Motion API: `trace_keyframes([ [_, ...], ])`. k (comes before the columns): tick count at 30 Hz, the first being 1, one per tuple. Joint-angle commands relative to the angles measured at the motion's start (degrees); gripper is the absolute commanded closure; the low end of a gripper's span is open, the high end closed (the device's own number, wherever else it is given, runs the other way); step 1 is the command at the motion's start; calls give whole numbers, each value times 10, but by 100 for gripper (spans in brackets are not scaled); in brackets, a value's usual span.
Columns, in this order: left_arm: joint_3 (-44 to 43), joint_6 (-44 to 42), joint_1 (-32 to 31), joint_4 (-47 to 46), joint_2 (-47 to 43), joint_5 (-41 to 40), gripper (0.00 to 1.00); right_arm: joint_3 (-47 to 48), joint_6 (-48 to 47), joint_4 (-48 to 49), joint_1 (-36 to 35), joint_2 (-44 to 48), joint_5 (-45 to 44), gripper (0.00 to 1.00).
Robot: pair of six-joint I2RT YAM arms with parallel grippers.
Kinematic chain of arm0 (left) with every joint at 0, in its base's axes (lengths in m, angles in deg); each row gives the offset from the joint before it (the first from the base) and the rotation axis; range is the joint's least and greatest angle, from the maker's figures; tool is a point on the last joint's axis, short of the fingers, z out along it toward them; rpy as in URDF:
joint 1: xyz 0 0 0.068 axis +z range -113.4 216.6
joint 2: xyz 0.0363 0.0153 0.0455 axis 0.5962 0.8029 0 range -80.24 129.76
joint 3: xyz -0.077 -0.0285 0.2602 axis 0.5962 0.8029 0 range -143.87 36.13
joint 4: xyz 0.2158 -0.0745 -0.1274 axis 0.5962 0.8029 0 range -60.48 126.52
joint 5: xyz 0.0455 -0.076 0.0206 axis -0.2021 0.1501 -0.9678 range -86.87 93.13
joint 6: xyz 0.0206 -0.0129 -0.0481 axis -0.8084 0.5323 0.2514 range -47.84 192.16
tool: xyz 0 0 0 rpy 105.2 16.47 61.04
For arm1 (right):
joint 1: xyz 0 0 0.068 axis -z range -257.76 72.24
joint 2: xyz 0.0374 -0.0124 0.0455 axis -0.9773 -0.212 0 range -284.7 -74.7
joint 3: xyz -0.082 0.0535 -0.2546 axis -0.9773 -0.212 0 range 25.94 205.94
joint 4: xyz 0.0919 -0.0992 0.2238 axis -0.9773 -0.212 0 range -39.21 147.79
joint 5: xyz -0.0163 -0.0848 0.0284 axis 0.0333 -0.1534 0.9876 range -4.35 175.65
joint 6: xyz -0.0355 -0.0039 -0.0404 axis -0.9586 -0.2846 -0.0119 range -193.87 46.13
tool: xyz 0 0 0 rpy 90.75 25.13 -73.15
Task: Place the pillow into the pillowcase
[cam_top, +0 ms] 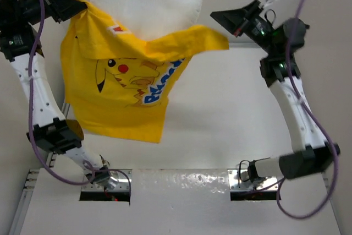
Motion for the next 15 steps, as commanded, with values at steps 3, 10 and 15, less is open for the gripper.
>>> trace_keyframes([
  [3, -38, -234, 6, 133, -115, -165, 100, -15, -172, -48, -10, 143, -69, 100],
  [10, 37, -234, -7, 125, -149, -154, 100, -76, -151, -14, -15, 148, -44, 100],
  [15, 59, -274, -55, 167, -163, -184, 100, -186, -237, -95, -61, 128, -25, 100],
])
